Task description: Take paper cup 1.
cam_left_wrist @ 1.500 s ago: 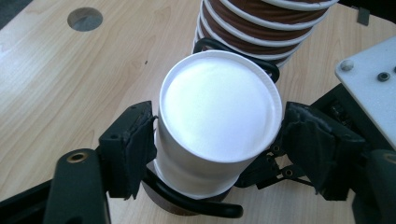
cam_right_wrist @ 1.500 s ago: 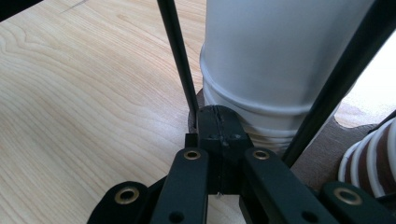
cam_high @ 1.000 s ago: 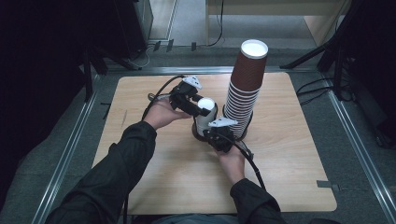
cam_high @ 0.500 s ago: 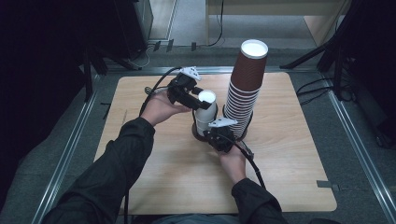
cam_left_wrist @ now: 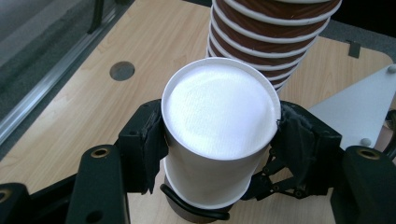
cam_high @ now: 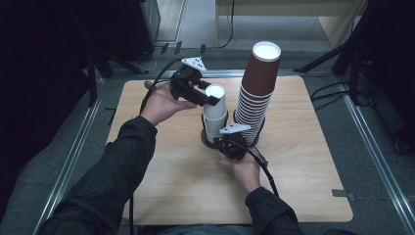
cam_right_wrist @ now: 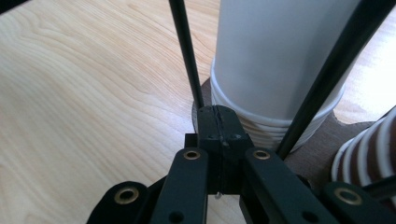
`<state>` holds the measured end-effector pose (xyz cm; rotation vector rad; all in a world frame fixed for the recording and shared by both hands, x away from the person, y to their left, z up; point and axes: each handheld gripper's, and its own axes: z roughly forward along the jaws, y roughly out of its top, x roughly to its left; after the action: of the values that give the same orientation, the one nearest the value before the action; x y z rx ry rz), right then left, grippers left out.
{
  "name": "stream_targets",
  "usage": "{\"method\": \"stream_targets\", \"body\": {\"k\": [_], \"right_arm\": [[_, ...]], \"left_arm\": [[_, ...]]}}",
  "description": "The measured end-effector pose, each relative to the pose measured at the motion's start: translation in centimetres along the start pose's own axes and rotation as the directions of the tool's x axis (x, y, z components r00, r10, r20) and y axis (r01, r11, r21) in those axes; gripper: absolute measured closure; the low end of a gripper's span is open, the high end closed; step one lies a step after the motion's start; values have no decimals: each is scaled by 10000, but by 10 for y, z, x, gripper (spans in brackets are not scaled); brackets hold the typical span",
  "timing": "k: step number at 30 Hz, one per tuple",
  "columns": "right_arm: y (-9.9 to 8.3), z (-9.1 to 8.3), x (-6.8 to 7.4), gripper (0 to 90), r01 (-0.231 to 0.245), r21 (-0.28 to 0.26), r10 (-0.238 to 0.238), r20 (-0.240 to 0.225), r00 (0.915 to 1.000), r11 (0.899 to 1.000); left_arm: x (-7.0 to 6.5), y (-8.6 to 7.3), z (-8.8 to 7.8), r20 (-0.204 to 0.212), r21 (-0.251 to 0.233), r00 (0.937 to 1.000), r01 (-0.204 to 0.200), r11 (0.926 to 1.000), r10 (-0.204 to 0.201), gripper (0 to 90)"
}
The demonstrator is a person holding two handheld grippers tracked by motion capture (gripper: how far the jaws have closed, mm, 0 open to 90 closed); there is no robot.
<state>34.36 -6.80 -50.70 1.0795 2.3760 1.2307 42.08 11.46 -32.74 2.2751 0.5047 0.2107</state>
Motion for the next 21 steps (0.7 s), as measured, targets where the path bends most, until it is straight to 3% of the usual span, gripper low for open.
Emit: {"method": "stream_targets", "body": {"k": [7,10,14,16,21], "right_arm": [[4,-21,-4,813,166,355,-137,-810,9966,9992],[5,-29,-5,769,395,497,-330,-1249,9916,9980],[6,-39,-6,725,620,594,-489,-2012,9783,9963],[6,-44,-4,725,845,628,-714,-1874,9797,9944],[8,-57,-7,681,790,449,-657,-2454,9672,9959]], "left_arm": [[-5,1,-18,60,-28,9999,-86,10000,86,363],[-9,-1,-24,81,-26,9999,-121,9999,122,362],[-15,-5,-31,230,-164,9997,-112,9998,116,361],[-21,-7,-33,182,-172,9997,-148,9997,151,361],[-32,-15,-37,324,-306,9992,-207,9993,217,361]]}}
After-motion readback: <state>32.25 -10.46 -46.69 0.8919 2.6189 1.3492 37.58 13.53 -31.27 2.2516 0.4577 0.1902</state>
